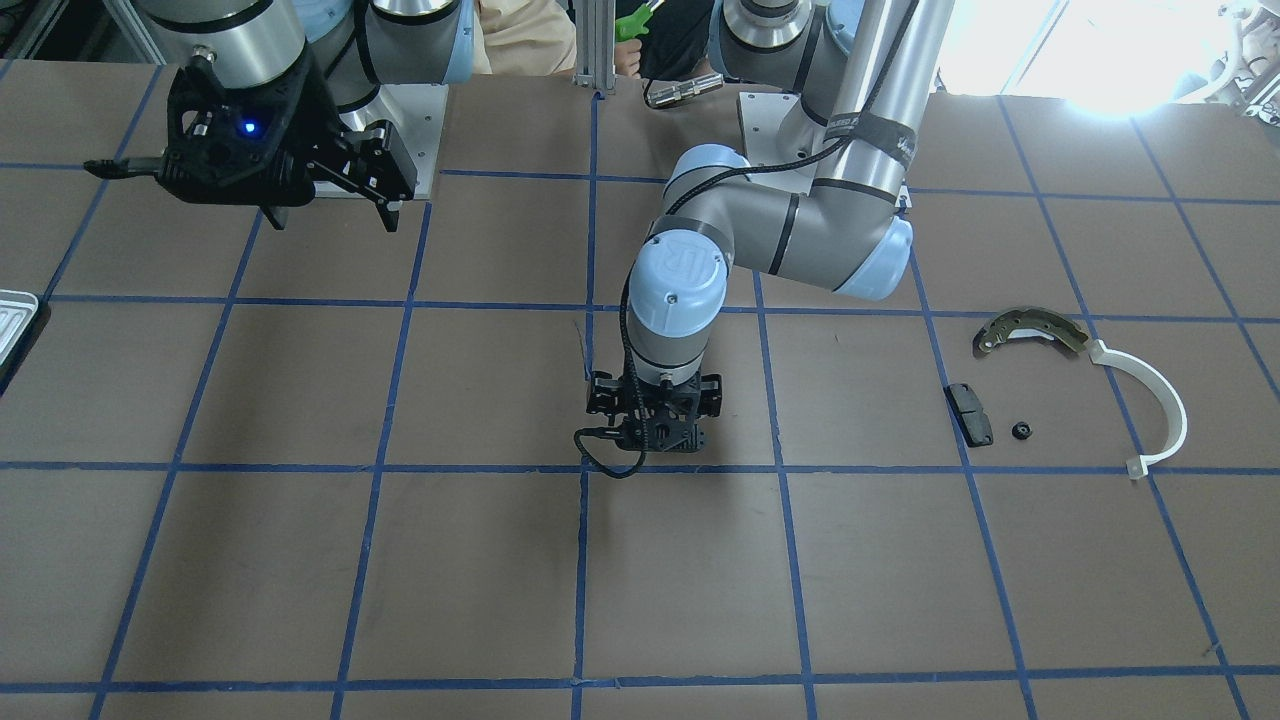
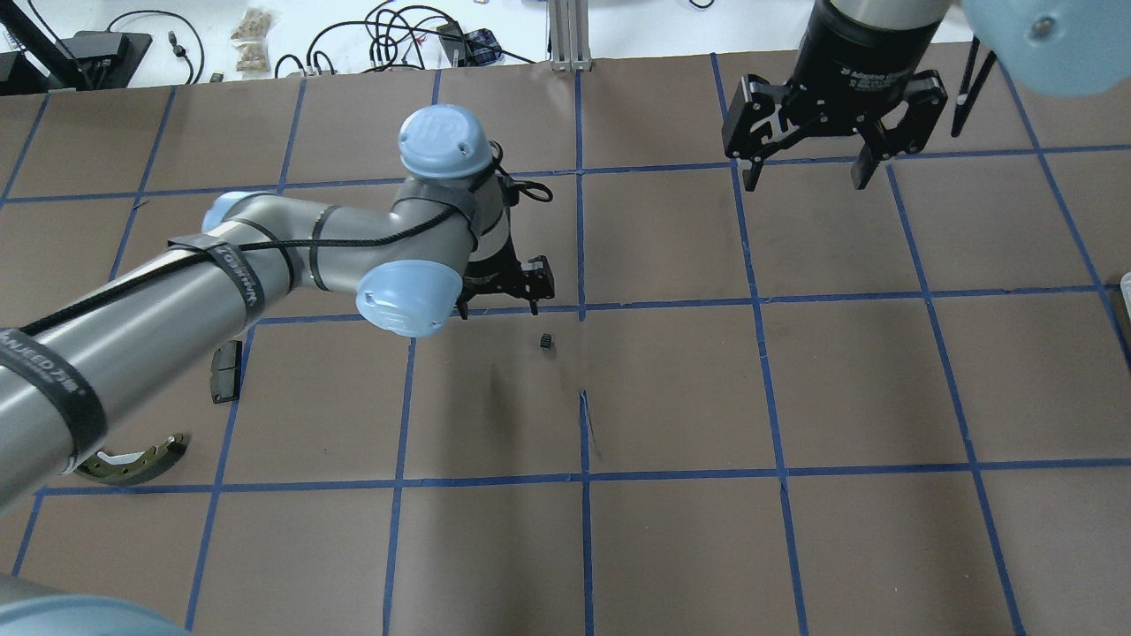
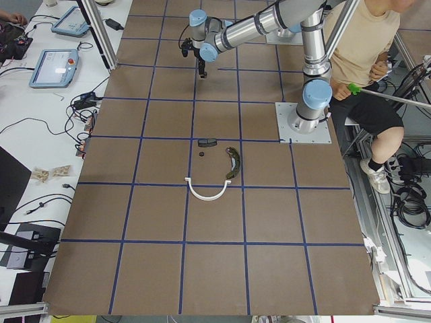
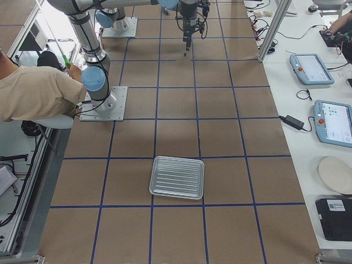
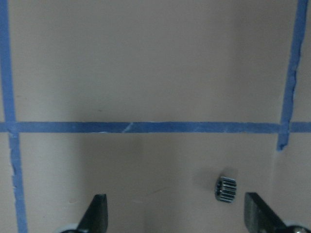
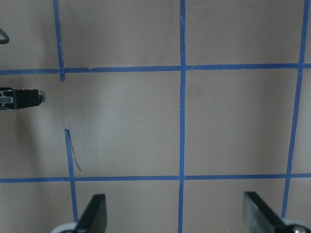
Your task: Place bearing gear from tray to pile
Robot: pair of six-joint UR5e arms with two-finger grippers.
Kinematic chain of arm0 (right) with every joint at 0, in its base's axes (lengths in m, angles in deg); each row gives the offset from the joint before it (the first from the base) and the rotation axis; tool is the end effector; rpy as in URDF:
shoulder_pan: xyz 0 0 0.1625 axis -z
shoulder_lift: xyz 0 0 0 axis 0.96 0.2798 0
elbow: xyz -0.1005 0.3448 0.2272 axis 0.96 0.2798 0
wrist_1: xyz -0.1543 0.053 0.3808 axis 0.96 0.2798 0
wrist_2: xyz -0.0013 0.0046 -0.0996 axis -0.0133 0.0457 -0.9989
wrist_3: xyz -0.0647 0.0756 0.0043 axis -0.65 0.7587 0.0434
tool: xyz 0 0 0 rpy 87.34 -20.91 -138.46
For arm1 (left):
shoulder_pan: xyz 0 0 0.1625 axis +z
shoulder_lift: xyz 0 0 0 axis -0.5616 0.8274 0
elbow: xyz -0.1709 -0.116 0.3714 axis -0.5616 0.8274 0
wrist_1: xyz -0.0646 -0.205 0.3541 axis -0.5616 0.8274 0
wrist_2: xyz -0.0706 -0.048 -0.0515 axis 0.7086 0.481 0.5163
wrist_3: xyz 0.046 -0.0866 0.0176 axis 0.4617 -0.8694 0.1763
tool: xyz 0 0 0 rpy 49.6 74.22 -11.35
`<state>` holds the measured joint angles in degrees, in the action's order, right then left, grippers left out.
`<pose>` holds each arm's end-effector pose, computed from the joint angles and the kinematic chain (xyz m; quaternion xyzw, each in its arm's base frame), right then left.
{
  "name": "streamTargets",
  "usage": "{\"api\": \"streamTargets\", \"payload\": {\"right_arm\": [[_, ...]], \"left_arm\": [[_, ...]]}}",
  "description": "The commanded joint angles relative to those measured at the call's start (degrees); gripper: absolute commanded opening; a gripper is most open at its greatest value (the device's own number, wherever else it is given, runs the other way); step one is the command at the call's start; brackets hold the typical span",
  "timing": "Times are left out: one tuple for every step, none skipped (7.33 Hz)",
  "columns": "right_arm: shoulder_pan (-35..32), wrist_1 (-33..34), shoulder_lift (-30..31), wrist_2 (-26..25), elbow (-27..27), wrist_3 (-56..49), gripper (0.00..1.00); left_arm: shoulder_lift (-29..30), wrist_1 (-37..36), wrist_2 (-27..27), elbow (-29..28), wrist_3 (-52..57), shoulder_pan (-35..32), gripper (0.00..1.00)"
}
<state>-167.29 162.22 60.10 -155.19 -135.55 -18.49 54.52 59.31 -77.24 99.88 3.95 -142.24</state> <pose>0.1631 -0.4640 0.4913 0.0003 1.0000 0.0046 0.0040 -0.3090 -0.5120 0.1957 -0.0219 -0.9995 -0.0241 0.0008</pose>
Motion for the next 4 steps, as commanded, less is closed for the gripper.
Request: {"api": "streamTargets", "payload": {"right_arm": [[0.46, 12.68, 3.82, -1.55, -5.93, -0.58, 1.0], [0.55, 5.21, 2.6, -2.77, -1.72, -0.58, 1.0], [0.64, 3.04, 1.37, -2.96, -0.03, -0.67, 1.0], [0.64, 3.28, 1.36, -2.7, -0.01, -1.28, 1.0]], "left_arm": [[2.32, -2.26, -0.27, 1.61, 1.72, -1.79, 0.91], [2.76, -6.62, -0.19, 1.79, 1.39, -1.79, 0.81], [3.2, -8.92, -0.36, 2.06, 1.12, -1.79, 0.71], [3.38, -8.68, -0.45, 2.23, 0.6, -1.79, 0.5]]}}
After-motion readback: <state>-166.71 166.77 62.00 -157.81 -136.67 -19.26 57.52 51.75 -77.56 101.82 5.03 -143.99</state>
